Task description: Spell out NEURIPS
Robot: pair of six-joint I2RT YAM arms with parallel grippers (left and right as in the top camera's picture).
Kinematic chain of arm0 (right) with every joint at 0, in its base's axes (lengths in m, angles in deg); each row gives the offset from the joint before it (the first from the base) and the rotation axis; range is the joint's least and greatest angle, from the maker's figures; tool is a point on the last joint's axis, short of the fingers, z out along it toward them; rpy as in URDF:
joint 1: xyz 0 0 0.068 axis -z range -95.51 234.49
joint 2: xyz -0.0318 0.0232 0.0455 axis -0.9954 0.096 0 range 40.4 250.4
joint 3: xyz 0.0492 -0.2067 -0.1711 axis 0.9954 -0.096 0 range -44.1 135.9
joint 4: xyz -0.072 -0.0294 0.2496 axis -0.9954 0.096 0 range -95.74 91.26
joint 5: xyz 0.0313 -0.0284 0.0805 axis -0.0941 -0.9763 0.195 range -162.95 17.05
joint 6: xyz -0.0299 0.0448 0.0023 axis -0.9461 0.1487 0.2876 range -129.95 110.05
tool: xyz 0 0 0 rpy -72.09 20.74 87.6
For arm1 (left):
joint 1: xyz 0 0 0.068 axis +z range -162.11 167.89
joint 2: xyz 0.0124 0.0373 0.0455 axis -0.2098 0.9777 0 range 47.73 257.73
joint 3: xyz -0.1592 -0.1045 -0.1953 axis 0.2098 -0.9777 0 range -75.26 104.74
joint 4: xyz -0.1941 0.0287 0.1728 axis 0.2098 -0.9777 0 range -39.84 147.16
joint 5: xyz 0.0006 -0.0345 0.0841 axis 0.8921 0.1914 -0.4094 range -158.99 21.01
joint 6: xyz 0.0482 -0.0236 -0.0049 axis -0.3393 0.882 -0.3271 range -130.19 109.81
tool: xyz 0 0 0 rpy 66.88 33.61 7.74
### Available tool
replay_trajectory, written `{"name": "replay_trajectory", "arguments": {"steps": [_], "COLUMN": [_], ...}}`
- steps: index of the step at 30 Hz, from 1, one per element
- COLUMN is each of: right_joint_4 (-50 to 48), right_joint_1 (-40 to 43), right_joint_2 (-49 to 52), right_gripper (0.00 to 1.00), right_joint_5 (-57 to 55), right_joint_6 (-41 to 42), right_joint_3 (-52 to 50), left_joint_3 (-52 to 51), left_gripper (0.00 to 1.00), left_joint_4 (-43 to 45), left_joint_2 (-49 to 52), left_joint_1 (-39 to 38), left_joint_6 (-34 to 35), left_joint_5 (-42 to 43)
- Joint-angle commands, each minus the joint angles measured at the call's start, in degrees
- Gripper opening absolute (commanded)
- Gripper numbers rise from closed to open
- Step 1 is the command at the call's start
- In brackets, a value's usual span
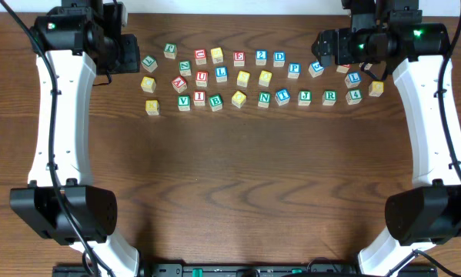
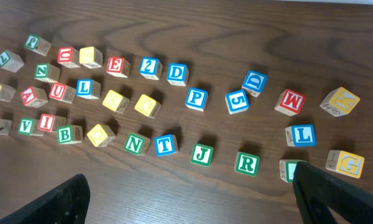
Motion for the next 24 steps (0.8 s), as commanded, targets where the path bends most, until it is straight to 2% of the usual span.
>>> {"name": "replay_trajectory", "arguments": {"steps": [1, 24], "right_joint_4": [0.07, 0.07], "right_joint_1": [0.37, 0.37], "right_joint_2": [-0.46, -0.46], "right_gripper": [0.99, 0.99], "right_joint_5": [0.76, 0.76], "right_joint_6": [-0.68, -0.68], "right_joint_3": [1.14, 1.14], "left_joint_3": [1.25, 1.25], "left_gripper": [0.42, 0.42], "left_joint_4": [-0.13, 2.01], "left_joint_2": [-0.09, -0.07], "left_joint_1": [-0.09, -0.24], "left_joint_6": [-0.76, 0.50], "left_joint_5": [0.31, 1.57]}}
